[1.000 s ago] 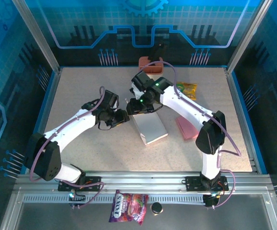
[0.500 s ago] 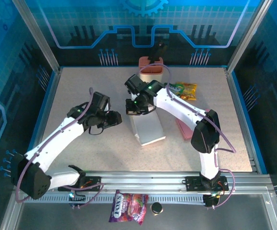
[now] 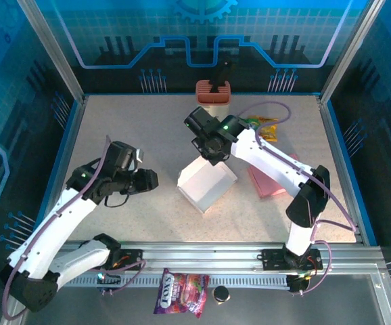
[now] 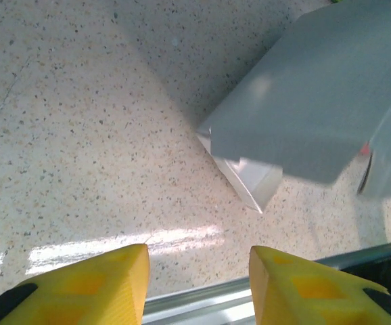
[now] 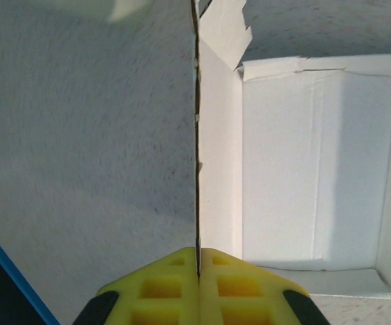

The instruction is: Fold the paper box

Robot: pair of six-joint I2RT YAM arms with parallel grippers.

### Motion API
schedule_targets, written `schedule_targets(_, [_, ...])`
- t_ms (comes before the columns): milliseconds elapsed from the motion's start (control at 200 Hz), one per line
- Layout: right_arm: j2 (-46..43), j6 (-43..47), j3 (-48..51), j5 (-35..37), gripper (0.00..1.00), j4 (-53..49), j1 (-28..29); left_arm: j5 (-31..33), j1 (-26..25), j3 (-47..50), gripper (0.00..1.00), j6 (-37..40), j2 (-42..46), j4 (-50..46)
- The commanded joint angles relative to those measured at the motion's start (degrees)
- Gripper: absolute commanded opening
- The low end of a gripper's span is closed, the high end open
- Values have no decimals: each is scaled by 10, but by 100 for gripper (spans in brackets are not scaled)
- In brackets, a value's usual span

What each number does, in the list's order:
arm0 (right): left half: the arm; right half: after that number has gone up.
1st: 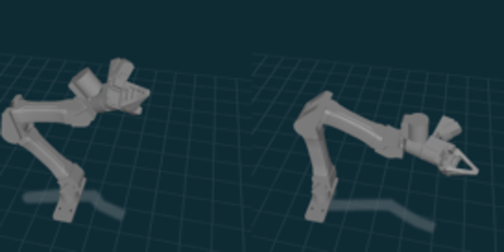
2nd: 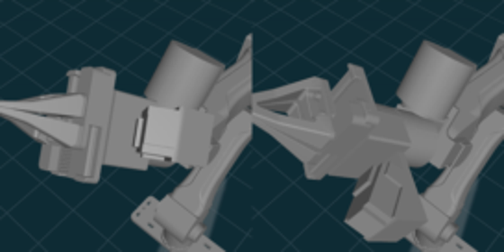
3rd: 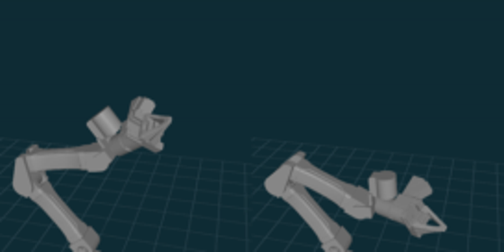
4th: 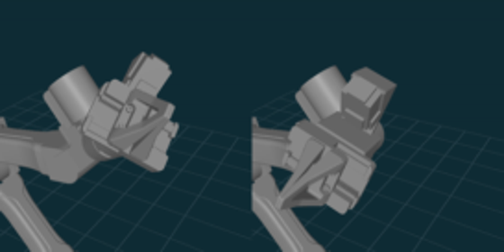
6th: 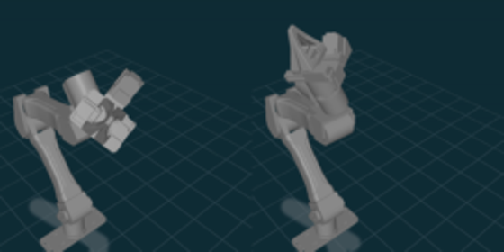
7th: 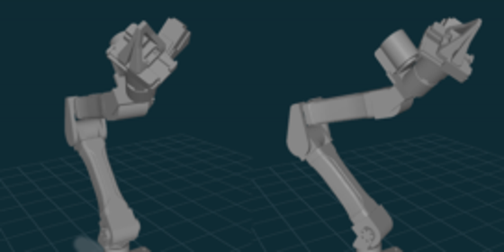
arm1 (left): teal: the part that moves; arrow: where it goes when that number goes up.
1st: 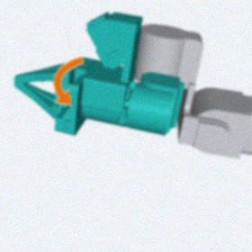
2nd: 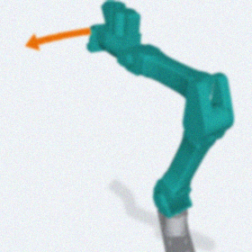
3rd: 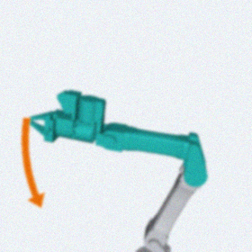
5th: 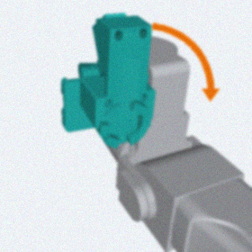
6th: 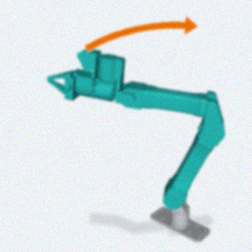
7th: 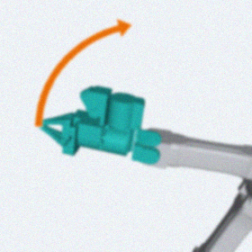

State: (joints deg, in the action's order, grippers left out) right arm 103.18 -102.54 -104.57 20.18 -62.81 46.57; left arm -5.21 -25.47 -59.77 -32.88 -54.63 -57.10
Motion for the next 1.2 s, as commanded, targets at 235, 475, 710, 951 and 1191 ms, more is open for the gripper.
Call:
schedule_targets(235, [87,-396,-100,31,0,-87,-30,-65,-4,15,43,24,28,-44])
schedule_targets(475, [153,-435,-207,48,15,-120,-34,-72,-4,31,43,37,20,-26])
schedule_targets(710, [113,-230,-189,96,43,-63,-47,-53,-4,16,47,59,-20,-12])
schedule_targets(951, [-132,493,139,-27,45,364,-136,-8,1,-12,54,91,-82,-6])
schedule_targets(1191, [-202,928,273,-445,44,248,-338,25,28,-62,56,137,-177,21])
